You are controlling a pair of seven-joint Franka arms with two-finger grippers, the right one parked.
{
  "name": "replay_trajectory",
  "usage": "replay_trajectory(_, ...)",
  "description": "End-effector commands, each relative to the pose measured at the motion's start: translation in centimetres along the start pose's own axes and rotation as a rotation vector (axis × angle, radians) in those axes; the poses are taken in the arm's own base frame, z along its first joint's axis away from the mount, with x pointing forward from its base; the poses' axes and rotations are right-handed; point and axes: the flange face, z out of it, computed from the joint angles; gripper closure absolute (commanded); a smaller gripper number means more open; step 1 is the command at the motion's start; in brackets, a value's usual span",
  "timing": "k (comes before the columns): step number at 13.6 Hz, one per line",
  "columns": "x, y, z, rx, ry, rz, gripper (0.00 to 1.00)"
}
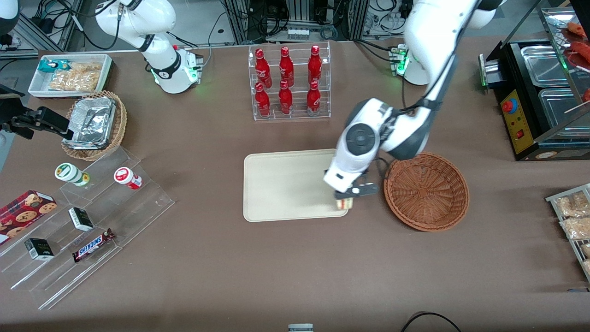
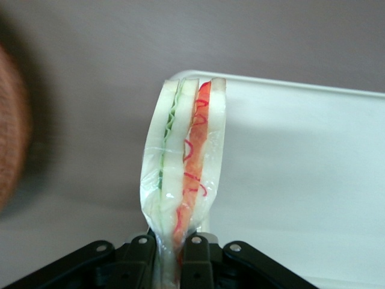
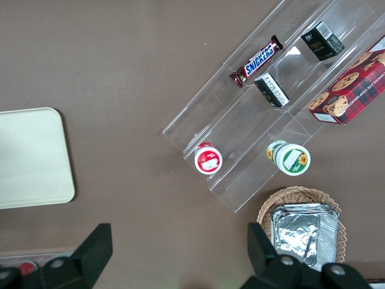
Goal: Place sandwich from basket to tray
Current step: 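Lift the sandwich and carry it over the cream tray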
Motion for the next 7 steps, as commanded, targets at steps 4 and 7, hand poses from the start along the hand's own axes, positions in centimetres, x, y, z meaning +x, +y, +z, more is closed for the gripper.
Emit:
replay_trajectory(4,-4.2,9.5,1.6,-0.013,-0.012,-0.039,0.99)
replay_trajectory(7,-5.1,11.9,2.8,-0.024,-0.015,-0.028,0.99)
